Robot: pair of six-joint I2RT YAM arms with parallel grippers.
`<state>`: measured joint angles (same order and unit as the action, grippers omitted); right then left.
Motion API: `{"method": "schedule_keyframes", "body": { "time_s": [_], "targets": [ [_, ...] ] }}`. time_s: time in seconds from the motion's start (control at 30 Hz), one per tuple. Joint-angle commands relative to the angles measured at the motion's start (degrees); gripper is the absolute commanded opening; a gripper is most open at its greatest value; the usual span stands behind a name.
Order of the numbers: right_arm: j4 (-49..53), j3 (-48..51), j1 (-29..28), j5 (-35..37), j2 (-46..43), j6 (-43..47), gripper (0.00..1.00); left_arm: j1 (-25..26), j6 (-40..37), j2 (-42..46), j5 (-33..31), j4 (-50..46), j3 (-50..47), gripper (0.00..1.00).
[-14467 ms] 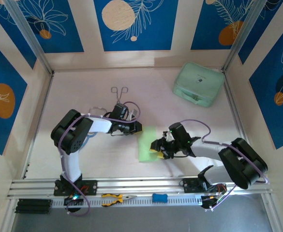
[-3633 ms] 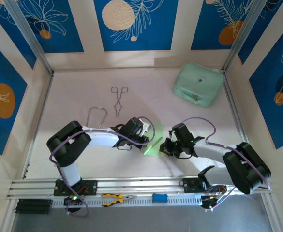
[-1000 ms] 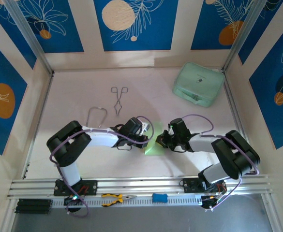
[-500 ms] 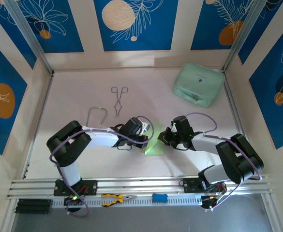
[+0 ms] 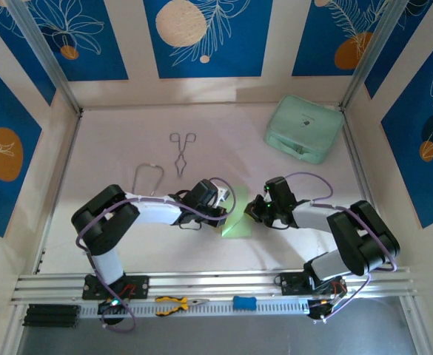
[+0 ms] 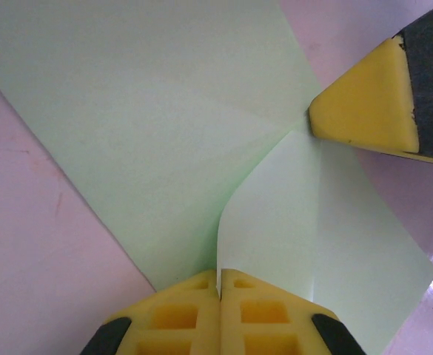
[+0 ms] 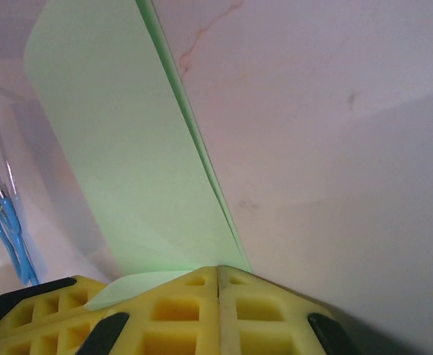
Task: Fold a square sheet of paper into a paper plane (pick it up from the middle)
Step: Fold the triangle a second time at the center of the table.
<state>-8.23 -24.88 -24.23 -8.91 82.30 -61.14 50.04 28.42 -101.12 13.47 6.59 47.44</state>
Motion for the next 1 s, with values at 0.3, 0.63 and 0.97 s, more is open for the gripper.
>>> {"method": "schedule_keyframes", "body": {
  "time_s": [0.3, 0.63, 0.97],
  "targets": [
    [12.5, -4.6, 1.2, 6.2, -2.7, 3.7, 0.0, -0.5, -0.4, -1.1, 0.1, -4.3, 0.2, 0.0],
    [0.1, 0.1, -3.1, -1.8, -7.6, 1.2, 0.02, -0.5, -0.4, -1.0, 0.0, -4.5, 0.2, 0.0],
    [-5.0, -1.1, -5.5, -6.5, -0.8, -0.3, 0.01, -0.4, -0.4, -1.2, 0.2, -4.6, 0.4, 0.0]
  ]
}}
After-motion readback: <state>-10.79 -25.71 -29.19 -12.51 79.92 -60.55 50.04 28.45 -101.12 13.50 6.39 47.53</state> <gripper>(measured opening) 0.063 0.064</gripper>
